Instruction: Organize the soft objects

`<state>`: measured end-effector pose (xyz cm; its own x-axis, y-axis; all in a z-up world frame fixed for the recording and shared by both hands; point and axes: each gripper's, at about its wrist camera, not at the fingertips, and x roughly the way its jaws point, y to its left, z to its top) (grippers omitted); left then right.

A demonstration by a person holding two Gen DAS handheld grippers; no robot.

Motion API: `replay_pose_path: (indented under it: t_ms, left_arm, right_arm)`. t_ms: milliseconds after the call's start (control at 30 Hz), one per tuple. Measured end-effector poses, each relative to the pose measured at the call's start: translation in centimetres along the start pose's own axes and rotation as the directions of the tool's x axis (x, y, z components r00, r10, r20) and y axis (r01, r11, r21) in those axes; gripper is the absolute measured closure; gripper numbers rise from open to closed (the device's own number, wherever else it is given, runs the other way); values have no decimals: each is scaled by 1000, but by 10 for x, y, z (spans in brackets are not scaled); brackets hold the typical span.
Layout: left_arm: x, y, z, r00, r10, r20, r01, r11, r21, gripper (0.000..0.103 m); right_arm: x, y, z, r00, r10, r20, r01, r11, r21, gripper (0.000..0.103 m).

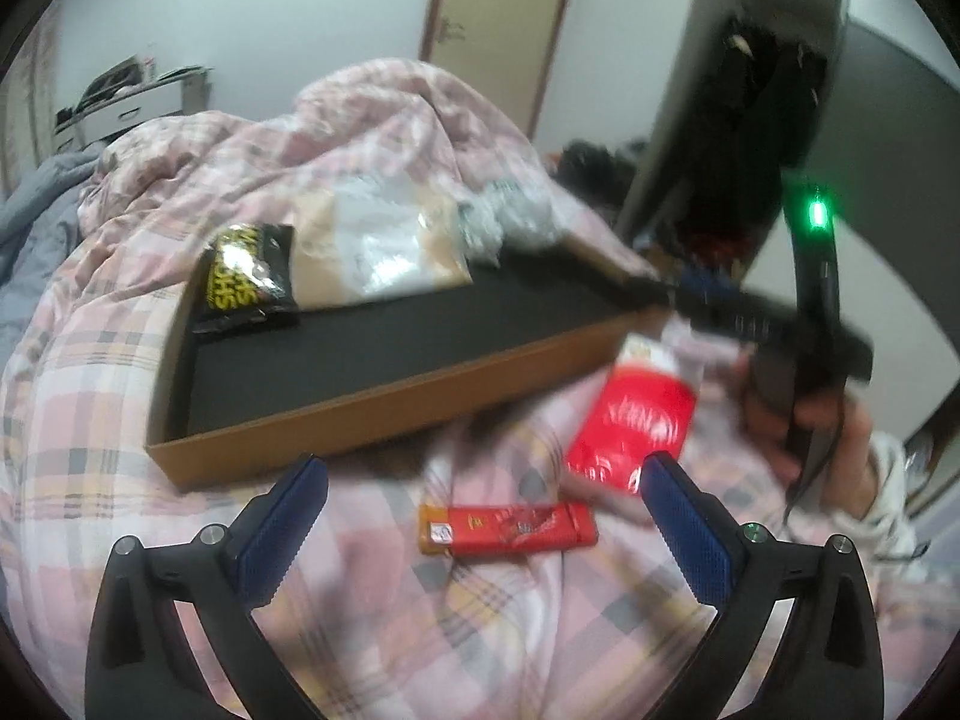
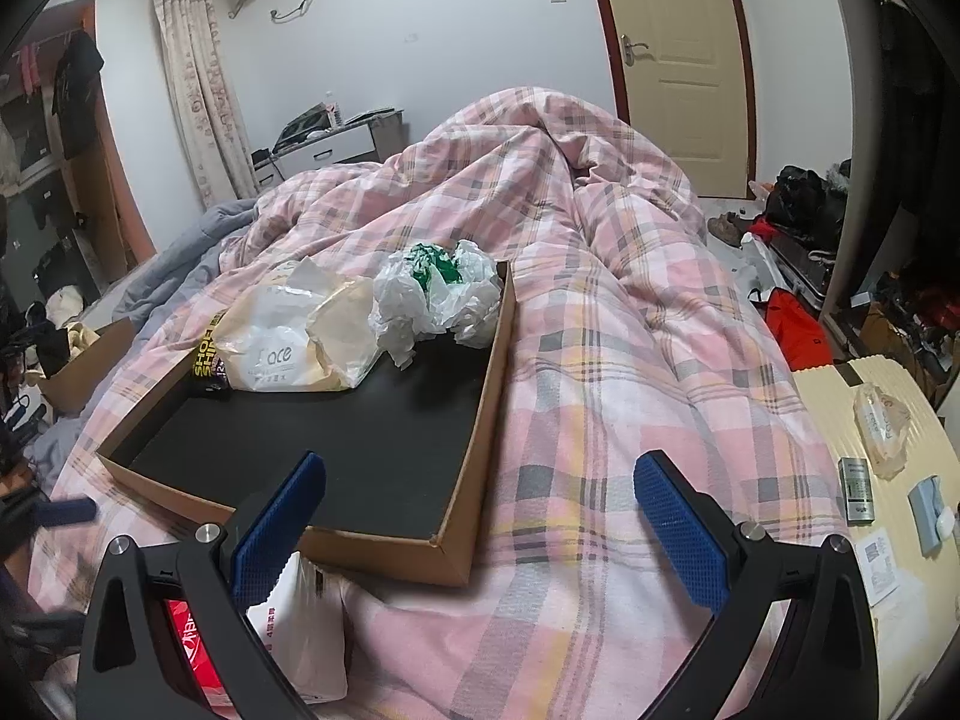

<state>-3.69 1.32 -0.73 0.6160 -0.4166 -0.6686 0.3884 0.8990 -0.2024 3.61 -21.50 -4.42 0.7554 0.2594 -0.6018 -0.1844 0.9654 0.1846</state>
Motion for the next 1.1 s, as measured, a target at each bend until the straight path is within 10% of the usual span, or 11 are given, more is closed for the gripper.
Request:
replay_pose_path:
  t_ms: [267,600,833,1100]
  left_arm:
    - [-21,32,5,967,156,203,-136,985,-111,0]
    - [5,72,0,963,178,200,-121,955,-269,0]
    - [6,67,-3,960,206,192,-155,956,-250,0]
    - [6,66,-3,960,205,193,-154,956,-251,0]
  right_arm:
    - [-2,4,1,1000,-16,15,16,1000,-17,1]
    - [-6,9,2,995,-88,40,89,995,-38,1]
    - [-34,26,3,888,-407,214,424,905,-41,1]
    - [-35,22,5,867,-447,221,465,885,-34,1]
